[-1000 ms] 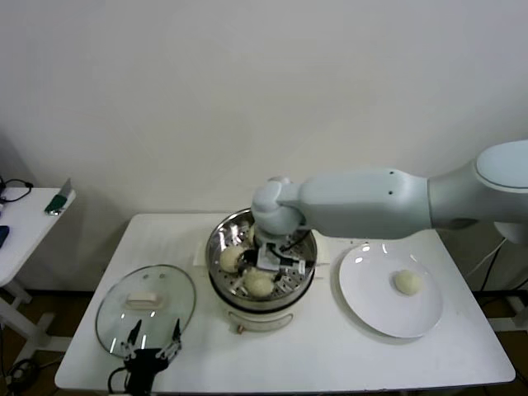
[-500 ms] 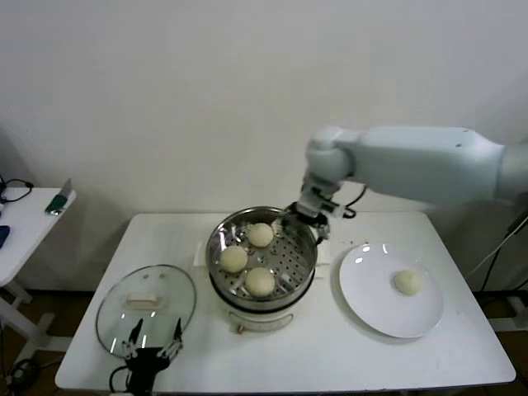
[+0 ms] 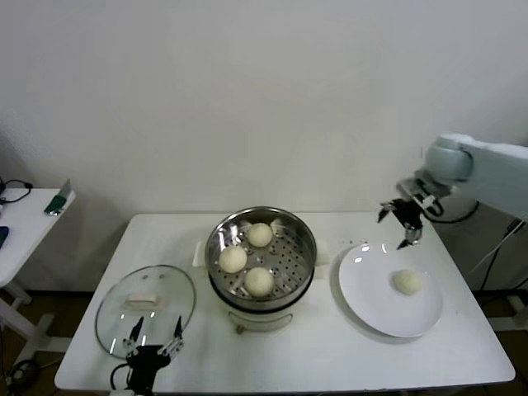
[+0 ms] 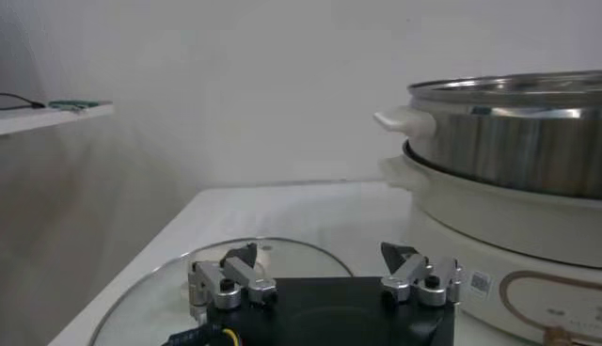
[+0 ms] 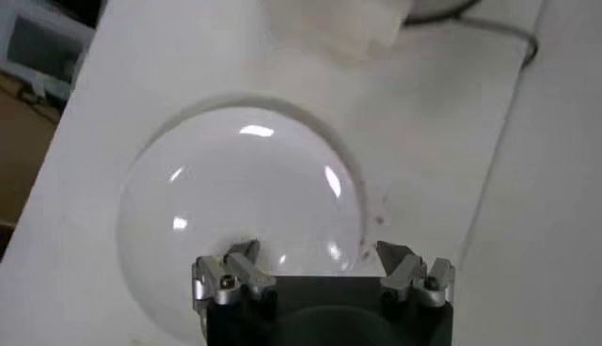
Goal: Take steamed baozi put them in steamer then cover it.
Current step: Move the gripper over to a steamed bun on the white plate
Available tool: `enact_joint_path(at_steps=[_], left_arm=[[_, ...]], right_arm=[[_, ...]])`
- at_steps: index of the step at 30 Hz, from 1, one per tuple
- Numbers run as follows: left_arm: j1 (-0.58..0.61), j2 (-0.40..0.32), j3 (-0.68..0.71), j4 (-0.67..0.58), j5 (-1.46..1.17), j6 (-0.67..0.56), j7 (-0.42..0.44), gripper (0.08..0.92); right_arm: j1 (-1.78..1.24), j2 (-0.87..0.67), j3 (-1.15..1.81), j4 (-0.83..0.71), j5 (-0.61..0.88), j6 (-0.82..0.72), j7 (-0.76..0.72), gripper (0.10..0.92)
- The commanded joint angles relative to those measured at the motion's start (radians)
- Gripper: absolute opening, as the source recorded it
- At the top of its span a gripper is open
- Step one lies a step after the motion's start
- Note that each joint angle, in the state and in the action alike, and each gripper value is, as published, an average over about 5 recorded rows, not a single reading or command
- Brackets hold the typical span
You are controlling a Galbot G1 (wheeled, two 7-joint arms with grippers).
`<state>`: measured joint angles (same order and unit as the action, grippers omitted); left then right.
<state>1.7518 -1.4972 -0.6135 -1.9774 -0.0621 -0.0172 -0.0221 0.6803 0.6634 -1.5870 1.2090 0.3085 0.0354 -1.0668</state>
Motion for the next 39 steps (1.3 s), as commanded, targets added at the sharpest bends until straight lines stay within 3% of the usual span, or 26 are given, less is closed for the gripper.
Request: enact_joint_path(at_steps=[1,29,39], left_arm=[[0.002,-0.001,-0.002,0.002,0.001,-0.001,0.0,0.823],[0.021,-0.002,-0.002,0.002,0.009,-0.008,-0.002,0.823],[0.02,-0.005,0.0,0.0,0.014,-0.008,-0.003,0.823]], right_arm=[[-0.379,-0.149,0.289,-0.136,-0.15,-0.057,0.012,0.823],[-0.556,-0.015,0.453,-0.216,-0.199,-0.106,0.08,0.821],[-0.542,-0.015,0.455,-0.21,-0.196,-0.119,0.082,0.714]])
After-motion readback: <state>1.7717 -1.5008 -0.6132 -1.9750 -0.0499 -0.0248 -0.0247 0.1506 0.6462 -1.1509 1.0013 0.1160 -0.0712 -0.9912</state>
